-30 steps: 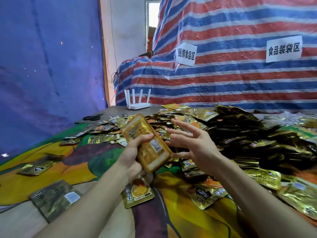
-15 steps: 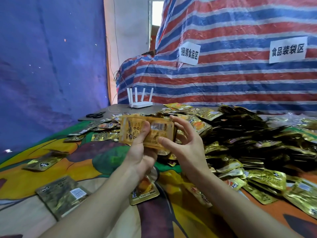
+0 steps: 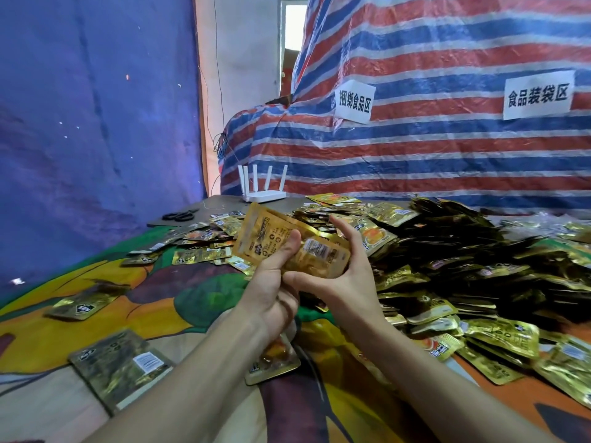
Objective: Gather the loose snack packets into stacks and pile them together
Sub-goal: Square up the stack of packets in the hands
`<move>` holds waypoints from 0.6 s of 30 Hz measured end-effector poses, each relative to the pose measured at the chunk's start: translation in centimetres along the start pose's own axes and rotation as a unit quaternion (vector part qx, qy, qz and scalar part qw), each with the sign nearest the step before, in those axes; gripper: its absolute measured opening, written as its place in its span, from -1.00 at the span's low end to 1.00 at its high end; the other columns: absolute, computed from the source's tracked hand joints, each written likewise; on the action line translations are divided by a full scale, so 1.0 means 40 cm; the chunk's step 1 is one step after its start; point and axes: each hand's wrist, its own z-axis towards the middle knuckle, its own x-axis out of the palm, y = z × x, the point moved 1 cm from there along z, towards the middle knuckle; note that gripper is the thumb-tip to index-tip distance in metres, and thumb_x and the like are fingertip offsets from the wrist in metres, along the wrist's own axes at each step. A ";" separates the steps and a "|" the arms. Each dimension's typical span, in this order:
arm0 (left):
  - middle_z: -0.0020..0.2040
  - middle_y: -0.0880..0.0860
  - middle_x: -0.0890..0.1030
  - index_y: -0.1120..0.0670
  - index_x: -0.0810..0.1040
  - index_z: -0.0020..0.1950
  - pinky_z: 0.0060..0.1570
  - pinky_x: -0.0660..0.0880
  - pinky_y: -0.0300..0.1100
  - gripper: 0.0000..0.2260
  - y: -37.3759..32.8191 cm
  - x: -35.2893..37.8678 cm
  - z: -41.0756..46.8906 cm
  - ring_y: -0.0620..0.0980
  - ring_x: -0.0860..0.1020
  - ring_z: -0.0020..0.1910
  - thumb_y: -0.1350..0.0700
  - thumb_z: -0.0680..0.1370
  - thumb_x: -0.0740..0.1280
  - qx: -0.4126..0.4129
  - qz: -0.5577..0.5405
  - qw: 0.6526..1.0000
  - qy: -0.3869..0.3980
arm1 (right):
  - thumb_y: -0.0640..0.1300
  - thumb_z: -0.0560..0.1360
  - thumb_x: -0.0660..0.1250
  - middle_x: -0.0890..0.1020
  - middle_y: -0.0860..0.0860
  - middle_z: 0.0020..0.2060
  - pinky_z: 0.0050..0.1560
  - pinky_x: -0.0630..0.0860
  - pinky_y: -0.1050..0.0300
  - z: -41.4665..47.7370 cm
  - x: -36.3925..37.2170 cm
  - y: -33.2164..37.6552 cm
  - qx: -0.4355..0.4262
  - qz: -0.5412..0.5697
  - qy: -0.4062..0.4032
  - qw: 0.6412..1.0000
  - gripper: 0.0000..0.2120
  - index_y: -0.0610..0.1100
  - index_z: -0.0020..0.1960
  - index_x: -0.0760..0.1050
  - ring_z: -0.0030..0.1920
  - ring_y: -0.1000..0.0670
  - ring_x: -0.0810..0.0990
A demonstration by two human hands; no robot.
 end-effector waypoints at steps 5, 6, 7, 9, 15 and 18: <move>0.12 0.26 0.68 0.21 0.57 0.25 0.01 0.63 0.22 -0.52 0.003 0.004 0.000 0.27 0.68 0.04 0.09 0.37 0.51 -0.026 -0.043 0.999 -0.015 | -0.43 0.24 0.63 0.62 0.40 0.01 -0.04 0.60 0.32 -0.003 0.008 -0.008 0.004 0.007 0.002 1.000 -0.16 -0.01 0.39 0.40 0.07 0.21 0.67; 0.13 0.25 0.68 0.19 0.56 0.28 0.04 0.63 0.20 -0.50 -0.002 0.000 0.001 0.27 0.68 0.06 0.08 0.38 0.51 -0.031 -0.045 0.998 -0.020 | -0.37 0.27 0.62 0.63 0.33 0.05 0.00 0.60 0.29 -0.002 0.008 -0.003 0.007 0.009 0.002 1.000 -0.22 -0.01 0.39 0.42 0.09 0.19 0.67; 0.14 0.23 0.68 0.17 0.55 0.32 0.04 0.63 0.17 -0.47 -0.005 -0.003 0.003 0.26 0.68 0.07 0.06 0.38 0.51 -0.034 -0.042 0.998 -0.026 | -0.25 0.30 0.59 0.64 0.25 0.09 0.07 0.60 0.22 0.000 0.007 0.002 0.007 0.004 -0.001 1.000 -0.29 0.00 0.38 0.43 0.13 0.16 0.65; 0.11 0.21 0.70 0.15 0.56 0.33 -0.10 0.66 0.11 -0.45 -0.008 -0.003 0.002 0.22 0.70 0.01 0.04 0.37 0.51 -0.037 -0.041 0.998 -0.033 | -0.06 0.36 0.45 0.62 0.22 0.15 0.18 0.57 0.10 0.007 -0.002 0.012 0.021 -0.012 -0.006 1.000 -0.42 0.03 0.38 0.47 0.19 0.15 0.61; 0.10 0.18 0.71 0.11 0.55 0.37 -0.17 0.63 0.07 -0.44 -0.005 -0.003 -0.005 0.17 0.71 -0.02 0.03 0.37 0.47 -0.042 -0.046 0.998 -0.031 | 0.00 0.37 0.32 0.67 -0.10 0.14 0.02 0.56 -0.09 0.020 -0.018 -0.002 0.202 0.139 0.035 0.969 -0.47 -0.03 0.34 0.49 0.12 -0.14 0.66; 0.17 0.18 0.68 0.13 0.54 0.38 0.01 0.58 0.13 -0.43 -0.005 -0.010 -0.013 0.18 0.68 0.11 0.02 0.39 0.46 -0.052 -0.026 0.998 -0.022 | 0.18 0.48 0.29 0.68 -0.15 0.13 0.06 0.55 -0.07 0.022 -0.029 0.015 0.301 0.158 0.082 0.937 -0.51 -0.10 0.28 0.56 0.13 -0.16 0.64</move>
